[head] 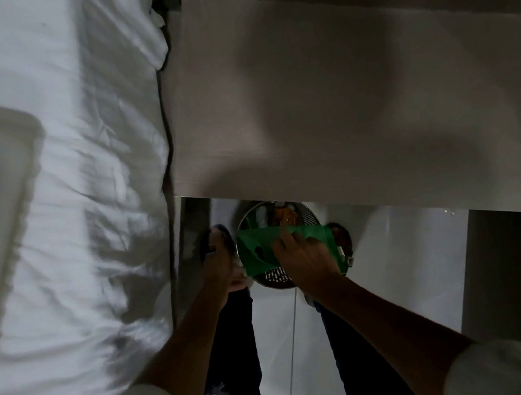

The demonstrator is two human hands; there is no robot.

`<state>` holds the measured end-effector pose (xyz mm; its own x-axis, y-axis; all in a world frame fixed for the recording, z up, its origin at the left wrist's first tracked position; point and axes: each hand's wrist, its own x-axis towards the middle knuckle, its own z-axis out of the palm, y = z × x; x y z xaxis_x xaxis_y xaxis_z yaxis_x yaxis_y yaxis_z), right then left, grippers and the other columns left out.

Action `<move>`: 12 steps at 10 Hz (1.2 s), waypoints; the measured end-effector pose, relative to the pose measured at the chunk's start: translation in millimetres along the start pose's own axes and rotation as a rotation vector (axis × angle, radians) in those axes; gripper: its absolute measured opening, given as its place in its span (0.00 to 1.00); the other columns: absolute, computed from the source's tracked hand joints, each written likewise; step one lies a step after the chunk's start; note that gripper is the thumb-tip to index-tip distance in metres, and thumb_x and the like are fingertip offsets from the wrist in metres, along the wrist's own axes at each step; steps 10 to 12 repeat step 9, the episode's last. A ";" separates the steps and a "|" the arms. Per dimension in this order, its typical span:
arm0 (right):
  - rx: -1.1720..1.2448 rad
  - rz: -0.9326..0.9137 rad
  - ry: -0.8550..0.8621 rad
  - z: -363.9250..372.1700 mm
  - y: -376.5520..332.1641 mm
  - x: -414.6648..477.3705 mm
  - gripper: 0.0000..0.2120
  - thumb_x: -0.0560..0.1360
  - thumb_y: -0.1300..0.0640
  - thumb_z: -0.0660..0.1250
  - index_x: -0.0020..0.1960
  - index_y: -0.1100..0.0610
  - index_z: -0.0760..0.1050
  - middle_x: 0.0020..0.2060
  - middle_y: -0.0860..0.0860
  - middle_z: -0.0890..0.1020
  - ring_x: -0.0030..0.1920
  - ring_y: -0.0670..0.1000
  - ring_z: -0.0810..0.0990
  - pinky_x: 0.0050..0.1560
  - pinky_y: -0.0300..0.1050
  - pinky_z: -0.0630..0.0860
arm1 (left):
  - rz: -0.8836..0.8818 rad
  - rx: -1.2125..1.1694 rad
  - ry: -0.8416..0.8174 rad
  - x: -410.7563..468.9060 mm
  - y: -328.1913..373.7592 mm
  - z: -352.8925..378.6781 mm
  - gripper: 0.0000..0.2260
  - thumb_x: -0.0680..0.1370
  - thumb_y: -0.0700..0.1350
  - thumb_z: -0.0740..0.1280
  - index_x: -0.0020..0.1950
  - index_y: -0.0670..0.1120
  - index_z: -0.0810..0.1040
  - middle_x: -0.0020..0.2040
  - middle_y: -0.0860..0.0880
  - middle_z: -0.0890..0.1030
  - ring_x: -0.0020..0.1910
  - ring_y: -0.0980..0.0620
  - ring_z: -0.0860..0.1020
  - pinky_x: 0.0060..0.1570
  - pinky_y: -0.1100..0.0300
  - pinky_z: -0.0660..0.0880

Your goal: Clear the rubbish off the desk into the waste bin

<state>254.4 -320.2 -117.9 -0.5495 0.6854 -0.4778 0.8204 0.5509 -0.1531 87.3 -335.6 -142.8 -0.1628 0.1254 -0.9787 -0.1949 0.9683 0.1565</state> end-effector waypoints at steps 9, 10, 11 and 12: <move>1.358 0.371 0.027 -311.0 -179.2 131.5 0.16 0.68 0.57 0.77 0.53 0.61 0.78 0.44 0.51 0.82 0.46 0.55 0.82 0.43 0.42 0.77 | 0.466 -0.416 0.443 -251.2 71.9 -262.1 0.12 0.77 0.39 0.68 0.61 0.40 0.77 0.48 0.42 0.85 0.44 0.45 0.85 0.42 0.52 0.82; 1.358 0.371 0.027 -311.0 -179.2 131.5 0.16 0.68 0.57 0.77 0.53 0.61 0.78 0.44 0.51 0.82 0.46 0.55 0.82 0.43 0.42 0.77 | 0.466 -0.416 0.443 -251.2 71.9 -262.1 0.12 0.77 0.39 0.68 0.61 0.40 0.77 0.48 0.42 0.85 0.44 0.45 0.85 0.42 0.52 0.82; 1.358 0.371 0.027 -311.0 -179.2 131.5 0.16 0.68 0.57 0.77 0.53 0.61 0.78 0.44 0.51 0.82 0.46 0.55 0.82 0.43 0.42 0.77 | 0.466 -0.416 0.443 -251.2 71.9 -262.1 0.12 0.77 0.39 0.68 0.61 0.40 0.77 0.48 0.42 0.85 0.44 0.45 0.85 0.42 0.52 0.82; 1.358 0.371 0.027 -311.0 -179.2 131.5 0.16 0.68 0.57 0.77 0.53 0.61 0.78 0.44 0.51 0.82 0.46 0.55 0.82 0.43 0.42 0.77 | 0.466 -0.416 0.443 -251.2 71.9 -262.1 0.12 0.77 0.39 0.68 0.61 0.40 0.77 0.48 0.42 0.85 0.44 0.45 0.85 0.42 0.52 0.82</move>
